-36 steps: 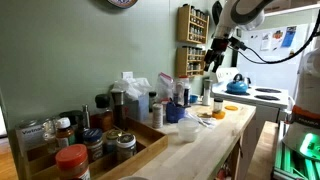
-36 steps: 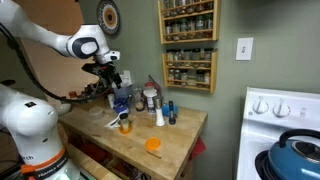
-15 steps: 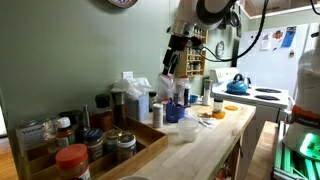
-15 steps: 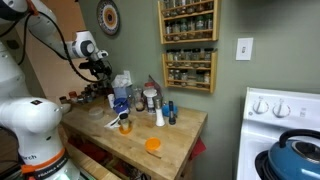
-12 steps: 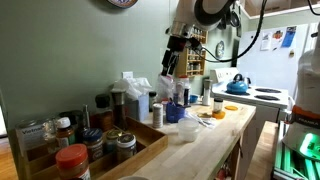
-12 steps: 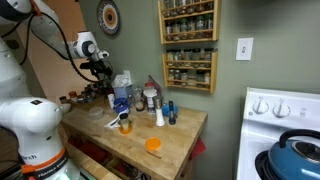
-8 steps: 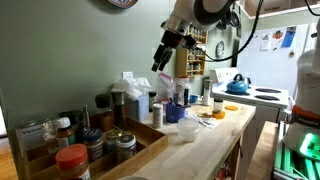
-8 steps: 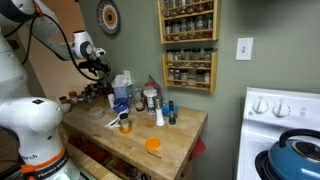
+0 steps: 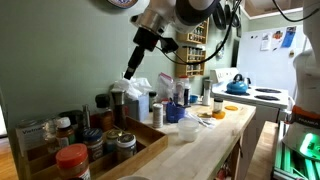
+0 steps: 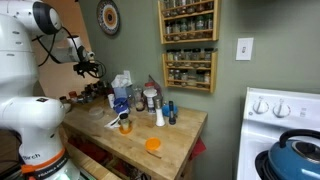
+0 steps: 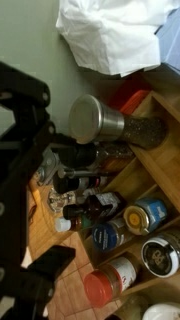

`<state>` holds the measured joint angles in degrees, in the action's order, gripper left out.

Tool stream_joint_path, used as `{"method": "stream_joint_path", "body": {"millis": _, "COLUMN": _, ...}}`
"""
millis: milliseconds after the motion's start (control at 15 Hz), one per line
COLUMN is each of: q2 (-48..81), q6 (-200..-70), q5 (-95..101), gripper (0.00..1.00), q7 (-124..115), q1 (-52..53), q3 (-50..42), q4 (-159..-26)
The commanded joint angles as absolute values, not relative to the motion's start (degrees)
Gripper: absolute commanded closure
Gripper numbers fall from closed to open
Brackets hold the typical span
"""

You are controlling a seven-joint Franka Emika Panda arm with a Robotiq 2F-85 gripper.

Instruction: Remove the silver object from the wooden tray

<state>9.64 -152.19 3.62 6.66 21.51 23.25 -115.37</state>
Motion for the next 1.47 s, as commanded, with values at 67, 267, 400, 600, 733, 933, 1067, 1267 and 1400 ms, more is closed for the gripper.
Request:
{"method": "stream_joint_path", "body": {"millis": 67, "q2": 14.42, "q6": -151.99, "q5": 8.0, "gripper": 0.0, "q7": 7.74, "q1": 22.14, "q3": 21.4, "q4": -111.11}}
{"method": "stream_joint_path", "body": {"millis": 267, "q2": 16.39, "q6": -152.07, "q5": 8.4, "gripper": 0.0, "q7": 7.83, "q1": 22.06, "q3": 20.9, "q4": -109.49}}
{"method": "stream_joint_path", "body": {"millis": 400, "q2": 16.22, "q6": -152.1, "q5": 8.91, "gripper": 0.0, "q7": 7.35, "q1": 22.46, "q3": 20.65, "q4": -109.26}}
{"method": "stream_joint_path", "body": {"millis": 600, "q2": 18.44, "q6": -151.17, "q5": 13.54, "gripper": 0.0, "q7": 6.32, "q1": 23.34, "q3": 18.08, "q4": -107.17}}
{"method": "stream_joint_path", "body": {"millis": 733, "q2": 19.78, "q6": -151.25, "q5": 14.68, "gripper": 0.0, "q7": 6.69, "q1": 23.33, "q3": 17.28, "q4": -105.69}}
{"method": "stream_joint_path", "body": {"millis": 933, "q2": 22.44, "q6": -148.58, "q5": 13.23, "gripper": 0.0, "q7": 8.36, "q1": 23.07, "q3": 17.72, "q4": -101.96}}
{"method": "stream_joint_path", "body": {"millis": 1067, "q2": 24.25, "q6": -147.02, "q5": 12.12, "gripper": 0.0, "q7": 9.26, "q1": 23.04, "q3": 18.3, "q4": -99.58}}
{"method": "stream_joint_path", "body": {"millis": 1267, "q2": 26.3, "q6": -145.45, "q5": 12.21, "gripper": 0.0, "q7": 9.03, "q1": 23.64, "q3": 18.03, "q4": -96.83}}
{"method": "stream_joint_path", "body": {"millis": 1400, "q2": 27.56, "q6": -144.15, "q5": 11.47, "gripper": 0.0, "q7": 9.48, "q1": 23.64, "q3": 18.31, "q4": -95.36}}
